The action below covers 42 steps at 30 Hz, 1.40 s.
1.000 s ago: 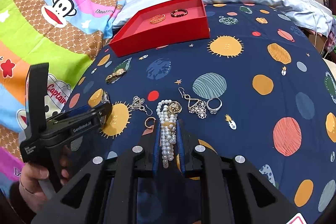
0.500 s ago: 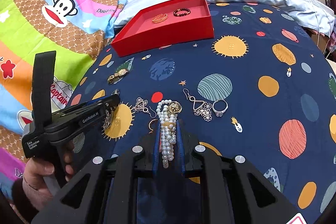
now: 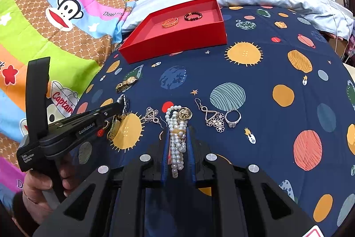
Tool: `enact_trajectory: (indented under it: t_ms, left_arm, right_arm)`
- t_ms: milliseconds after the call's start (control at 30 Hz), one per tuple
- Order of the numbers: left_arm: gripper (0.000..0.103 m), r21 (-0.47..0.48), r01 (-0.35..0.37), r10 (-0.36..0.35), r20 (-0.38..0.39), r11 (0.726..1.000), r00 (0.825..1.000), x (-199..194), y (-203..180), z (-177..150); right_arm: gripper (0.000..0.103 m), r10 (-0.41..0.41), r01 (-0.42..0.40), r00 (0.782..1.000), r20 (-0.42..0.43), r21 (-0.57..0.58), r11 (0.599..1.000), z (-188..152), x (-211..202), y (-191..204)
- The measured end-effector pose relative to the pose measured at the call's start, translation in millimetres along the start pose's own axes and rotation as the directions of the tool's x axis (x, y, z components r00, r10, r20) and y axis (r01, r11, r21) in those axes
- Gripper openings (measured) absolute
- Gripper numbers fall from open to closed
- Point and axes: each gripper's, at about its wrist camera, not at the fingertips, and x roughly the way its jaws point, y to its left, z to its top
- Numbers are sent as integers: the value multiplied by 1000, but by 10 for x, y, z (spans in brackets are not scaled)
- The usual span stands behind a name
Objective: Organize jewelry
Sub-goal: 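Grasp the silver watch with the left gripper while the right holds the pearl necklace, then lower the silver watch into the red tray with the left gripper while the right drops the pearls there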
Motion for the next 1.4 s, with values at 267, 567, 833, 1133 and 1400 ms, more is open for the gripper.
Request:
enact_trajectory:
  t_ms: [267, 567, 833, 1133, 1400]
  left_arm:
    - [10, 13, -3, 3, -6, 1000, 1000, 69, -60, -13]
    - [27, 24, -60, 60, -6, 998, 998, 195, -172, 42]
    - [25, 26, -90, 89, 8, 996, 996, 259, -198, 99]
    - [24, 11, -46, 46, 15, 999, 999, 144, -167, 120]
    - [24, -2, 5, -5, 84, 1000, 996, -286, -168, 258]
  right_arm:
    - [14, 0, 0, 1000, -4, 10, 1000, -8, -5, -20]
    - [14, 2, -2, 1000, -6, 16, 1000, -5, -1, -52]
    - [14, 7, -6, 1000, -10, 23, 1000, 5, 26, -87]
    - [14, 6, -6, 1000, 3, 14, 1000, 24, -1, -68]
    - [14, 18, -17, 998, 54, -18, 1000, 203, -158, 28]
